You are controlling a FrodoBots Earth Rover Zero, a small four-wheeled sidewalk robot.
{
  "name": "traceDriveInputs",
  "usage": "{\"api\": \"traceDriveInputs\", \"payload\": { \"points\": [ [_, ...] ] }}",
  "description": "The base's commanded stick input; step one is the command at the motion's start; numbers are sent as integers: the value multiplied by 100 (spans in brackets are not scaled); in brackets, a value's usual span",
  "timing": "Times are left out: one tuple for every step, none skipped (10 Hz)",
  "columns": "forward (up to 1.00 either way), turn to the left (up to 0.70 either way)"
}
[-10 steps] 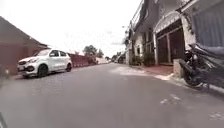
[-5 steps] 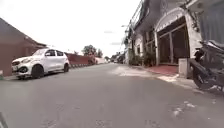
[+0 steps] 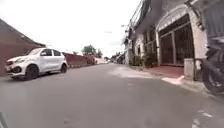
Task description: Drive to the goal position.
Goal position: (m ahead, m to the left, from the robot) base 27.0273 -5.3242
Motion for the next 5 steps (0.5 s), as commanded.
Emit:
{"api": "traceDriveInputs", "payload": {
  "points": [
    [70,0],
    [70,0],
    [70,0],
    [70,0],
    [70,0]
  ]
}}
